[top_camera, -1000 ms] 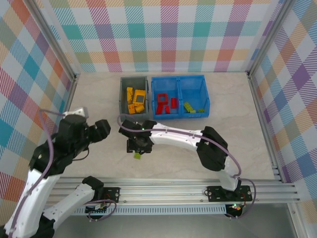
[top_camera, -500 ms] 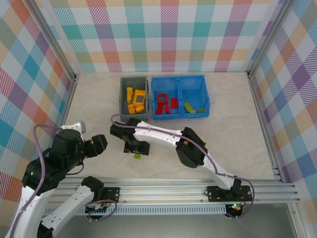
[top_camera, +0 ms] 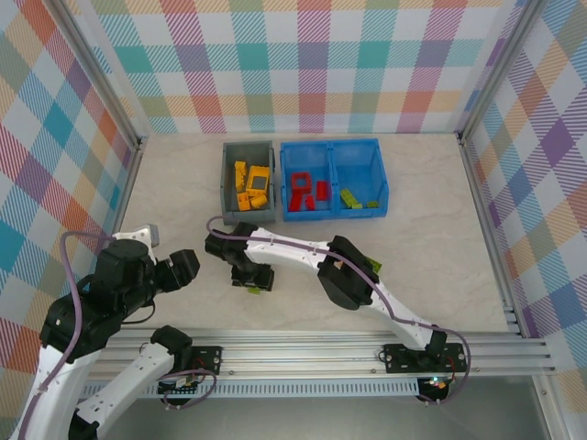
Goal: Sort the legos into containers by color
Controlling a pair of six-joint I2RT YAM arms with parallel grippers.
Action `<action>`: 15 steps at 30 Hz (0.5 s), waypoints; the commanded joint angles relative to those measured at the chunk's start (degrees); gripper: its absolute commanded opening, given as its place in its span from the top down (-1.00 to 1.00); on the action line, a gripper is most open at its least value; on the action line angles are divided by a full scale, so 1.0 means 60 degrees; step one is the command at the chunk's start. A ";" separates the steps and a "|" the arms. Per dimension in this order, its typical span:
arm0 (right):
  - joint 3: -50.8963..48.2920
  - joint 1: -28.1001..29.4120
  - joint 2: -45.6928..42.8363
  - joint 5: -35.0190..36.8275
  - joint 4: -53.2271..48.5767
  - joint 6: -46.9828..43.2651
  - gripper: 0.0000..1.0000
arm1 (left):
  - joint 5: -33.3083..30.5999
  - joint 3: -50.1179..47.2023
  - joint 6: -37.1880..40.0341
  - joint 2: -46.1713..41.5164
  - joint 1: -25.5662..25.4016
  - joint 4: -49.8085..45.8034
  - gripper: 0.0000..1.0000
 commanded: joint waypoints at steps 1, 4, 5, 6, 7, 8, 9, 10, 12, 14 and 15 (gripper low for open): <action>-0.0352 -0.0112 -0.0004 0.0037 -0.0039 0.0196 0.01 | 0.0311 0.0179 0.0007 -0.0160 0.0019 -0.0092 -0.50; -0.0780 -0.0113 -0.0189 0.0047 0.0200 0.0285 0.19 | 0.0413 0.0127 -0.0185 -0.0239 0.0022 -0.0403 -0.50; -0.1011 -0.0141 -0.0275 0.0031 0.0376 0.0280 0.23 | 0.0478 0.0055 -0.0275 -0.0352 0.0026 -0.0461 -0.49; -0.1217 -0.0156 -0.0350 0.0025 0.0474 0.0304 0.25 | 0.0494 -0.0023 -0.0333 -0.0484 0.0021 -0.0494 -0.49; -0.1462 -0.0166 -0.0454 0.0059 0.0631 0.0295 0.28 | 0.0475 -0.0115 -0.0399 -0.0630 0.0019 -0.0551 -0.49; -0.1670 -0.0162 -0.0562 0.0128 0.0727 0.0283 0.31 | 0.0447 -0.0215 -0.0462 -0.0785 0.0022 -0.0598 -0.50; -0.1824 -0.0174 -0.0658 0.0198 0.0794 0.0264 0.34 | 0.0452 -0.0303 -0.0513 -0.0881 0.0019 -0.0619 -0.50; -0.1994 -0.0182 -0.0797 0.0265 0.0864 0.0239 0.36 | 0.0515 -0.0391 -0.0550 -0.0963 0.0030 -0.0614 -0.50; -0.2281 -0.0185 -0.1110 0.0434 0.0978 0.0188 0.40 | 0.0719 -0.0595 -0.0566 -0.0979 0.0019 -0.0533 -0.50; -0.2572 -0.0182 -0.1620 0.0722 0.1018 0.0119 0.42 | 0.0997 -0.0855 -0.0586 -0.0915 0.0024 -0.0368 -0.50; -0.2673 -0.0178 -0.1865 0.0884 0.1028 0.0074 0.42 | 0.1174 -0.0986 -0.0607 -0.0862 0.0026 -0.0242 -0.50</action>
